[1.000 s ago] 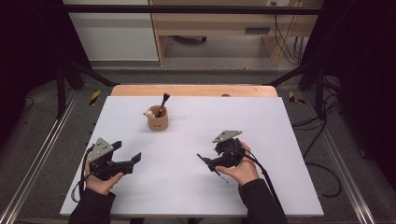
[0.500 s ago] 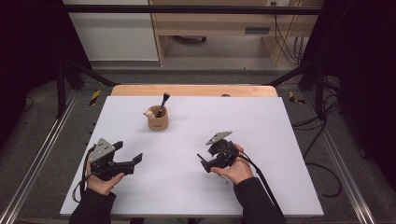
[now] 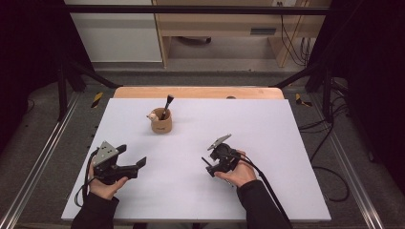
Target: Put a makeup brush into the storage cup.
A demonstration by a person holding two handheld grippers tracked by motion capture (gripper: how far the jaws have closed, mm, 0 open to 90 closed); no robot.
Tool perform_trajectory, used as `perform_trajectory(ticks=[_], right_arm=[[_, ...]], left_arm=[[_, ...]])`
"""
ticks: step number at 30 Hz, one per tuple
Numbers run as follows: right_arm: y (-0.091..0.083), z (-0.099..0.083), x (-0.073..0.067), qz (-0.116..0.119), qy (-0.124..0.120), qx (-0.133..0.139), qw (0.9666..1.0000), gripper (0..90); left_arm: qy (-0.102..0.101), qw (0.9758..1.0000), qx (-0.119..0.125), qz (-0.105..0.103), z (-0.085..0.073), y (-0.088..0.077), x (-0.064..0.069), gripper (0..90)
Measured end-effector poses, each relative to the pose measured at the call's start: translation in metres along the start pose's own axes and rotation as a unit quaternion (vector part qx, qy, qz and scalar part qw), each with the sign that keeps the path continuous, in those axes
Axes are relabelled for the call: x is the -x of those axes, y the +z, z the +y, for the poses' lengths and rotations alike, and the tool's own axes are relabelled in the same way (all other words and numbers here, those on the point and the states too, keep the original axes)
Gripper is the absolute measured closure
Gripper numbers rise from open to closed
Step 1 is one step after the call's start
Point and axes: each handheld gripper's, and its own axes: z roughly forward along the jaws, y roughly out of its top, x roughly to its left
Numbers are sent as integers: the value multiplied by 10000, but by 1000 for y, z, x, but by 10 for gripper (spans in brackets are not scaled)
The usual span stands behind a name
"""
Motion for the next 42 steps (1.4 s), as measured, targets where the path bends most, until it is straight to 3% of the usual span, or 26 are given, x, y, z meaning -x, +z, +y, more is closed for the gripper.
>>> perform_trajectory(ticks=[10,22,42], right_arm=[[5,0,0,90,25,-353,9993,496],[12,-1,-1,103,-143,-574,9982,651],[12,-1,1,245,-226,-626,9975,835]], left_arm=[[20,10000,-25,-22,0,1,1,101],[24,10000,-39,-29,0,1,1,102],[36,10000,-58,-34,-1,2,1,104]])
